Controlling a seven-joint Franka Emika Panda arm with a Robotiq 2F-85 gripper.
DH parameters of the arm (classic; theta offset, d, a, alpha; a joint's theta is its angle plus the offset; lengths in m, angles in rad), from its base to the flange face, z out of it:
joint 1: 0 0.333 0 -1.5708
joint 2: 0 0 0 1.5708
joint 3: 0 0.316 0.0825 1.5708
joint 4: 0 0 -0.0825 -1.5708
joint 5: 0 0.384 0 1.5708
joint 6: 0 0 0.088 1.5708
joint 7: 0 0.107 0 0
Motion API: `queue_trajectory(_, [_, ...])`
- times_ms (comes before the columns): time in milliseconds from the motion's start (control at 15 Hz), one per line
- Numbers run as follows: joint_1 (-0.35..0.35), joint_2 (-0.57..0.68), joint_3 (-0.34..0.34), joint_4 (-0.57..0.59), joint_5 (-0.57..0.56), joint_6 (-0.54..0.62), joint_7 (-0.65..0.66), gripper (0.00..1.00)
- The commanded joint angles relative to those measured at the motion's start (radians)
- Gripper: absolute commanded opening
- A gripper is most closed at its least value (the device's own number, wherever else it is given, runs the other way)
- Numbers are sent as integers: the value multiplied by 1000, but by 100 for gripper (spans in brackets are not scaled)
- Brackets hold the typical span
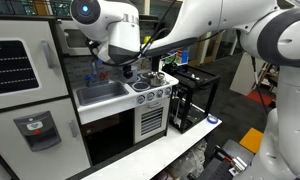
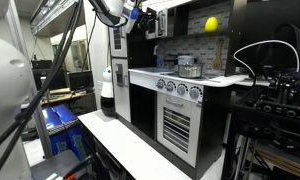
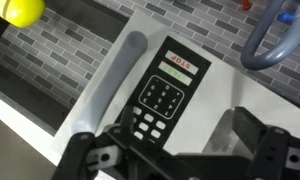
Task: Close the microwave door
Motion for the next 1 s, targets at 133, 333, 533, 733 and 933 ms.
queue_trajectory(133, [-55, 9, -7, 7, -25, 66, 24, 100])
queue_trajectory(333, [-70, 15, -11, 11, -23, 100, 23, 100])
queue_trajectory(533, [-77, 22, -13, 14, -21, 123, 18, 100])
queue_trajectory(733, [-70, 26, -13, 12, -39, 130, 17, 100])
queue_trajectory(933, [-81, 30, -19, 12, -44, 144, 27, 100])
